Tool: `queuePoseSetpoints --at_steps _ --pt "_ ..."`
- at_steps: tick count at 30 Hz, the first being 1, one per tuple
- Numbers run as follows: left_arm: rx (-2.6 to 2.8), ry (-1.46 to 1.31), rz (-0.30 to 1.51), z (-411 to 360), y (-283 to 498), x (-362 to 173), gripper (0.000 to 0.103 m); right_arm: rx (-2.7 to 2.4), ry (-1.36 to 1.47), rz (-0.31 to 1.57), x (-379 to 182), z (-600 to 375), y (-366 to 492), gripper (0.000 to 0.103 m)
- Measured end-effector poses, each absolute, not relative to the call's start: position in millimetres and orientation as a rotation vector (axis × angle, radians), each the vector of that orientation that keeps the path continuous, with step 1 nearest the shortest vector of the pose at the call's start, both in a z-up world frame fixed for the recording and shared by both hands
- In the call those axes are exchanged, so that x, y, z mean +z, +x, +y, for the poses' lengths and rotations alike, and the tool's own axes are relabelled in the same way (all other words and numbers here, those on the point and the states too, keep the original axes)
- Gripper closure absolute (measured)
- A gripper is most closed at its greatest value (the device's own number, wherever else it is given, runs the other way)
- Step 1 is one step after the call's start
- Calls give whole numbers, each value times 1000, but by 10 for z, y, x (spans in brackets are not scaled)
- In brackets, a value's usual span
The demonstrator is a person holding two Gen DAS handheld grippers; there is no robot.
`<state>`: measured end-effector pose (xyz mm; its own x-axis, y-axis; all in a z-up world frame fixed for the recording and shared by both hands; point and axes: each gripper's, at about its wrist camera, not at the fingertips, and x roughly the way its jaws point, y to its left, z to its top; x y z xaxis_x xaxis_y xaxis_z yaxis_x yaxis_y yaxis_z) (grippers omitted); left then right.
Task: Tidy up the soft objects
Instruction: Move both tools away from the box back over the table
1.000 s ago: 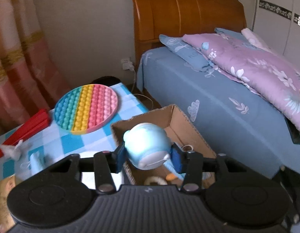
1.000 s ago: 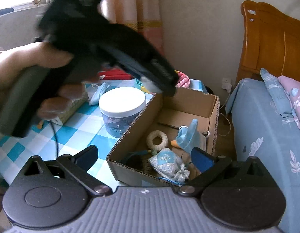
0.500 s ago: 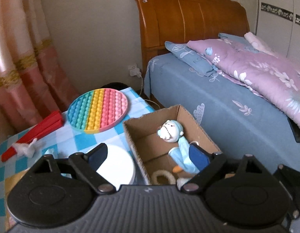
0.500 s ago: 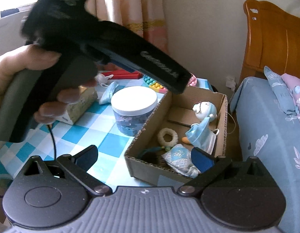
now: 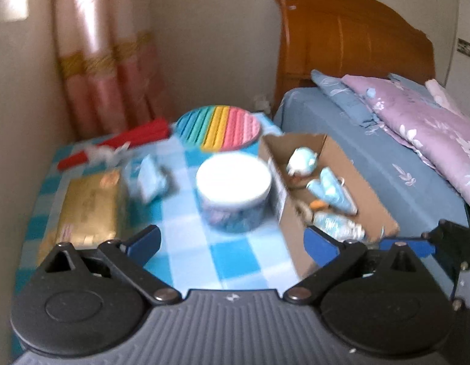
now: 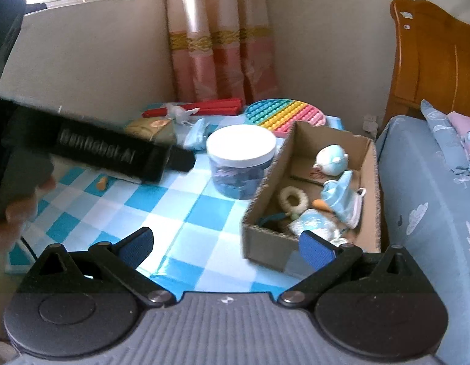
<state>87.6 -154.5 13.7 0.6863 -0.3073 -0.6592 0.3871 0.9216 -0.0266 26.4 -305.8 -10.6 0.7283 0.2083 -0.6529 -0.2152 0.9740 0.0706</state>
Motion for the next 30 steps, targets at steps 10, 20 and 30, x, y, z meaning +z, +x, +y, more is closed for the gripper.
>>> queuePoseSetpoints --at_steps 10,20,30 --pt "-274 173 687 -931 535 -44 3 245 -68 731 -67 -2742 197 0" --pt "-242 15 743 -145 573 -390 3 288 -102 763 -114 -2340 317 0" --pt "-219 -22 744 105 894 -575 3 375 -164 833 -378 -1923 562 0"
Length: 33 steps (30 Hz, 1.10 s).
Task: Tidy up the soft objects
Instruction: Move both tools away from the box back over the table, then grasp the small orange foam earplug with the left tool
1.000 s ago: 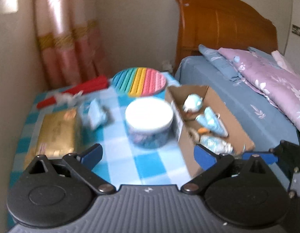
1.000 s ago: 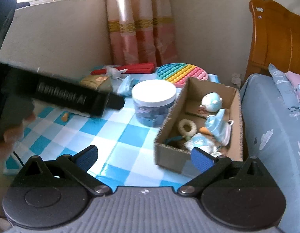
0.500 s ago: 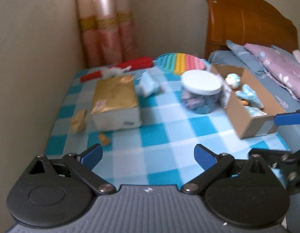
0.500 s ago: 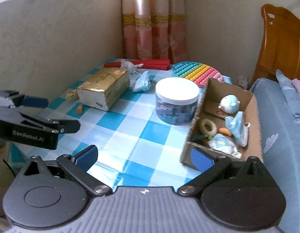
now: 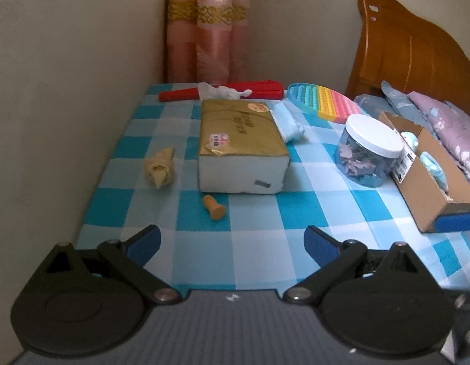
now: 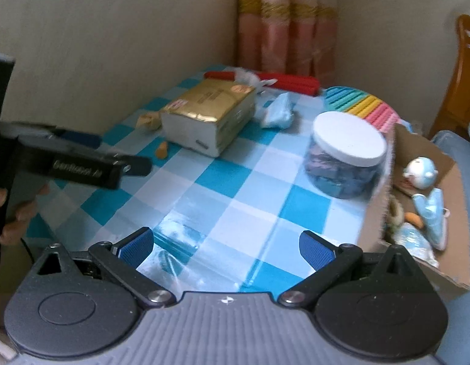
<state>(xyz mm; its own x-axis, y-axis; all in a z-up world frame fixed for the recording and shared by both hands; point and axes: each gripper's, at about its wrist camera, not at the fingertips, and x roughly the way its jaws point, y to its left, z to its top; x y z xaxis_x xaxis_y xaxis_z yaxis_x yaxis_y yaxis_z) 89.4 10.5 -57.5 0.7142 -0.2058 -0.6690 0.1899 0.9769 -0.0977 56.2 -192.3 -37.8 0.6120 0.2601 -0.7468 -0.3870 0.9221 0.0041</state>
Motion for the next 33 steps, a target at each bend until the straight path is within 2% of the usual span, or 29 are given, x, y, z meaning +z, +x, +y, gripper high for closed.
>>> queuePoseSetpoints --at_steps 13,33 --pt "-80 14 801 218 1387 -784 3 451 -173 902 -783 -1827 1005 0" --pt "-1 98 823 283 1514 -948 3 463 -115 927 -897 -1860 1117 0"
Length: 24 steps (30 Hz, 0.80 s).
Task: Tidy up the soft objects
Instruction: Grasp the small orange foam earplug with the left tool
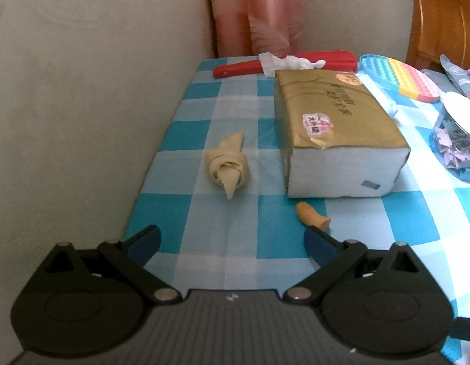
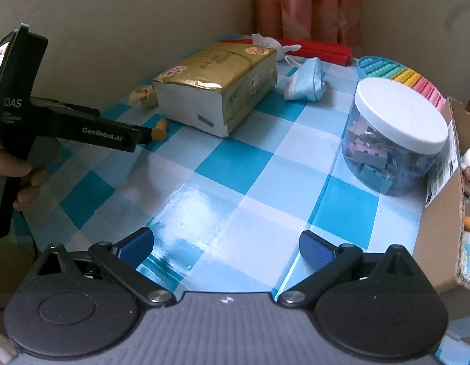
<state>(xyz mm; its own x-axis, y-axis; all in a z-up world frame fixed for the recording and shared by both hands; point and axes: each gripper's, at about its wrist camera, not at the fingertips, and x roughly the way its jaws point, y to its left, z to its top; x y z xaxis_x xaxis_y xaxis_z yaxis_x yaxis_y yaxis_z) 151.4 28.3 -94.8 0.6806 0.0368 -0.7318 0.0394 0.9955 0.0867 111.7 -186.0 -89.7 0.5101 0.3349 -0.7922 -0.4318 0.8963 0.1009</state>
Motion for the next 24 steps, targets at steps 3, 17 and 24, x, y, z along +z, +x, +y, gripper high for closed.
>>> queuePoseSetpoints --at_steps 3,17,24 --pt "-26 92 816 270 1493 -931 3 462 -118 926 -920 -1856 1105 0" --pt "-115 91 822 131 1472 -966 4 467 -221 901 -966 -1763 1037 0" --pt "-172 77 799 48 1468 -903 9 467 -232 883 -975 -1762 1008 0"
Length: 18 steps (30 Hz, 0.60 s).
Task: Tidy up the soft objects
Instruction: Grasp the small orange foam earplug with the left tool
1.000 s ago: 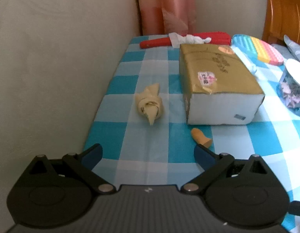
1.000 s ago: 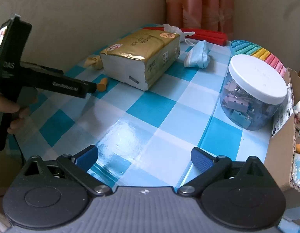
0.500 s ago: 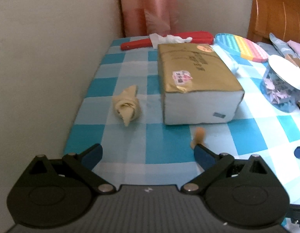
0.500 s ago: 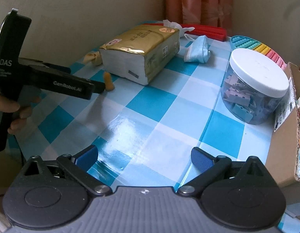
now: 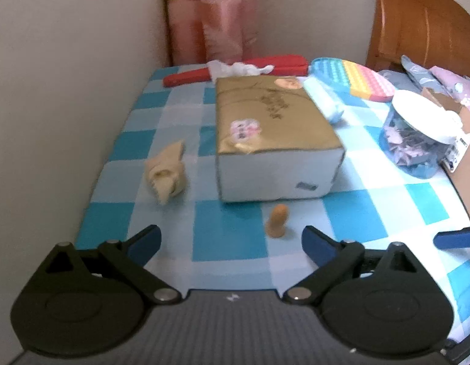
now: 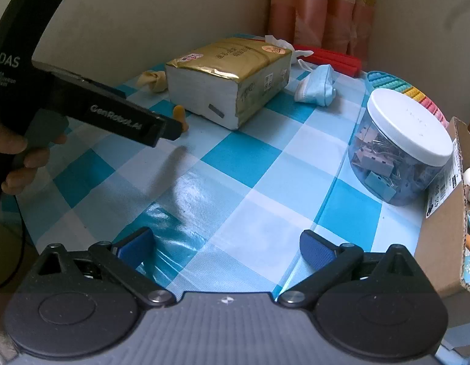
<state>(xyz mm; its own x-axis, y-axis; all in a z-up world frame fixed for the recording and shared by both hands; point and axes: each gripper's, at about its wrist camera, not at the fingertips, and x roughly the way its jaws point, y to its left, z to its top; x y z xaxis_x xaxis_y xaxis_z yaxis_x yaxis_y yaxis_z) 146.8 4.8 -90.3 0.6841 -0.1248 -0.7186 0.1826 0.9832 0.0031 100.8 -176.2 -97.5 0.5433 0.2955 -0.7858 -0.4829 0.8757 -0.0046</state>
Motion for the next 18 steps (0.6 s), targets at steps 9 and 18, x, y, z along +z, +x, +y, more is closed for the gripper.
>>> queuePoseSetpoints --at_steps 9,18 --pt "-226 87 794 -138 1510 -931 52 455 -228 883 -978 -1756 1002 0" --pt "-227 72 788 -184 1514 -908 81 454 -222 859 -986 -1772 971 0"
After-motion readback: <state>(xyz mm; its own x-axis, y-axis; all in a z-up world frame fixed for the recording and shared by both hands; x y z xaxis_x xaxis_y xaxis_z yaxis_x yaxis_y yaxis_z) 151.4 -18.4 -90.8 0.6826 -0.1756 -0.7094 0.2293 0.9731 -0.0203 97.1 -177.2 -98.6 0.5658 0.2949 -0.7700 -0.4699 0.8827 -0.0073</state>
